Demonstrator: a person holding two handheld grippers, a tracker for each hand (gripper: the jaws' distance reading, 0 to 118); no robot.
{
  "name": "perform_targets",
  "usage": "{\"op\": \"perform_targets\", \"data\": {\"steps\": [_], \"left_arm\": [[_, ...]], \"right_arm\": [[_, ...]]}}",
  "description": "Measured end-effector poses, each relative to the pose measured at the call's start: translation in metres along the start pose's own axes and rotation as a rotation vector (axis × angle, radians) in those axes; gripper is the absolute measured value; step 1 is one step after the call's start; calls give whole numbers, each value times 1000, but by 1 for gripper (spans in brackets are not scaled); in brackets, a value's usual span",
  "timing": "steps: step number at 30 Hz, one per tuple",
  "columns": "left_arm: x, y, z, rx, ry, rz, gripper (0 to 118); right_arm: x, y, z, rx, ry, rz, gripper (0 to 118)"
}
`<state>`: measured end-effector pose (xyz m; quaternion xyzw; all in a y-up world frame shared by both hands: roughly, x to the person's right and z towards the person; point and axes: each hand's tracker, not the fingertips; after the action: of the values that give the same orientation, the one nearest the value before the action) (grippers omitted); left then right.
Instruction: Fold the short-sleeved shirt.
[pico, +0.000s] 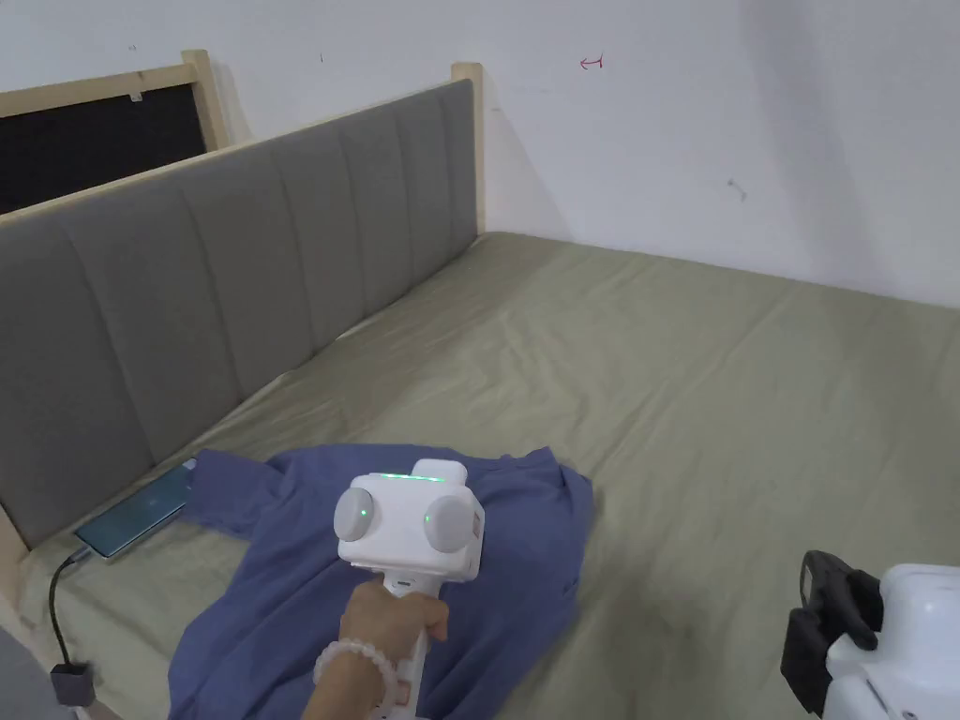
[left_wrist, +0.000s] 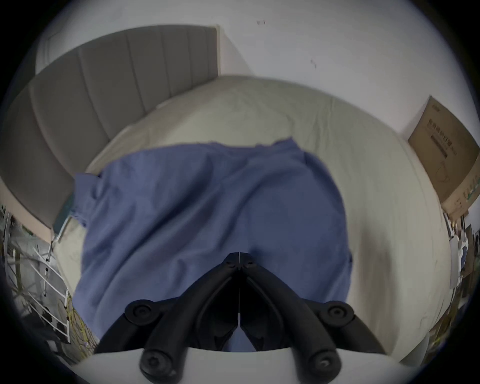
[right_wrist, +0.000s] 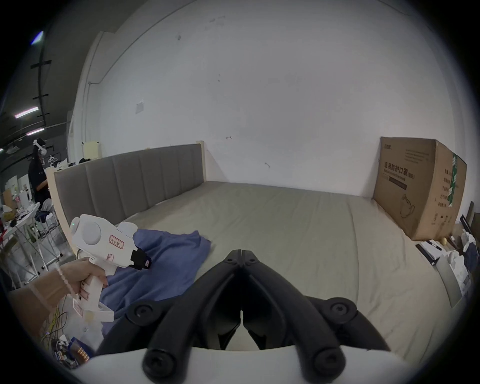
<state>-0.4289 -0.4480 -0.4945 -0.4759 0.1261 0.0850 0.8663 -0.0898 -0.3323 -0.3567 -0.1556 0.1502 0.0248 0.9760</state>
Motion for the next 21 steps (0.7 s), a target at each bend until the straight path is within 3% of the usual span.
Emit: {"op": "perform_targets", "data": {"steps": [2,3,4,5,6,12,14,16,17,20,21], "left_arm": [[8,-4,-4,-38,-31,-34,18],[9,-3,-8,-50,-53,-27,50],[7,-1,-10,-68,-73,7,90],[7,-4,-6,-54,-87,46,106],[6,-3,-5,-16,-94,62,110],[4,20,-41,-99,-13,-31,109],[10,11,-52,-147,-14,-15,97],[14,9,-50,-100,27,1,95],[28,-2,-13,-107,32,-2,91],[30,-6,-5,-76,42,19,68],[19,0,-11,-66,48,26,51]], "right_arm": [[5,-3,-7,-28,-10,-11,0],[7,-5,-9,-38,-15,-15,0],[8,-6,-13,-55,-13,-20,0],[9,-8,-17,-77,-7,-24,0],[10,-9,-19,-87,-4,-29,0],[9,-19,-26,-132,24,-42,0],[8,-22,-29,-154,29,-31,0],[9,-24,-31,-169,33,-29,0],[10,-25,-31,-174,34,-31,0],[13,-28,-33,-193,36,-57,0],[14,-28,-33,-195,38,-67,0]]}}
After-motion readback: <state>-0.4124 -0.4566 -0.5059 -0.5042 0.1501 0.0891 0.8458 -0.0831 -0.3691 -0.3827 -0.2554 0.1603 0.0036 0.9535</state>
